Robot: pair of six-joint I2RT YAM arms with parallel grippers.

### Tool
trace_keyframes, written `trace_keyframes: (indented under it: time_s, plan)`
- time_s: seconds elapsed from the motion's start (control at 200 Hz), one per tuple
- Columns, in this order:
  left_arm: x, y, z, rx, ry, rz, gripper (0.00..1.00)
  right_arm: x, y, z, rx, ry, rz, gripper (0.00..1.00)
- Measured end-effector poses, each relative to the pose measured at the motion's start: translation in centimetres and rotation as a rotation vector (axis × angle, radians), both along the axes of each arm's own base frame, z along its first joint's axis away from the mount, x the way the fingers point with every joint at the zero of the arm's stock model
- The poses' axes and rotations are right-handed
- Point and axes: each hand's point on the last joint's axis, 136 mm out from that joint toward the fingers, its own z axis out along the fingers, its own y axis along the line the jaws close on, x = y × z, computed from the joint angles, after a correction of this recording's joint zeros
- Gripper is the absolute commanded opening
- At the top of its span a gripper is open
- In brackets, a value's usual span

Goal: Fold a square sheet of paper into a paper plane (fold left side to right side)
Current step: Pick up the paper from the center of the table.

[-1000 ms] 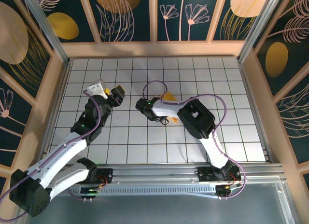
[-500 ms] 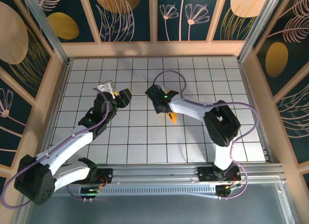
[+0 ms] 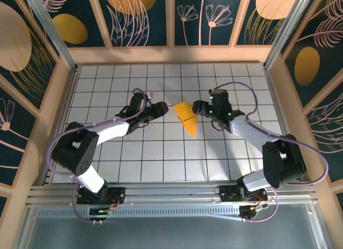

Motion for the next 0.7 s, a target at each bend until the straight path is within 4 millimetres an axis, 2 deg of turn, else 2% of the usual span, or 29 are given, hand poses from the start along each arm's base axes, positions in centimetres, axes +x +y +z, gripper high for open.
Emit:
trace_keyframes:
  time_s: [0.125,0.205,0.325,0.435,0.596,0.701]
  plan:
    - [-0.5,-1.8,-3.3,-0.04,0.101,-0.048,0.57,-0.1,-1.9,0.9,0.186,-0.05,-0.044,0.93]
    - [-0.7,-2.7,-4.4,-0.055,0.137,-0.074,0.57,-0.4,-3.2,0.8,0.28,-0.056,-0.073,0.97]
    - [-0.4,-3.9,-4.7,-0.083,0.146,-0.105,0.56,-1.0,-4.2,0.7,0.361,-0.053,-0.085,0.98]
    - [0.5,-5.0,-4.5,-0.108,0.141,-0.125,0.54,-1.2,-4.4,1.4,0.401,-0.067,-0.07,0.98]
    - [1.5,-6.3,-5.0,-0.142,0.15,-0.146,0.47,-1.4,-4.3,2.9,0.432,-0.103,-0.041,0.96]
    - [1.9,-6.9,-5.9,-0.148,0.167,-0.155,0.37,-1.6,-4.3,3.3,0.441,-0.113,-0.029,0.95]
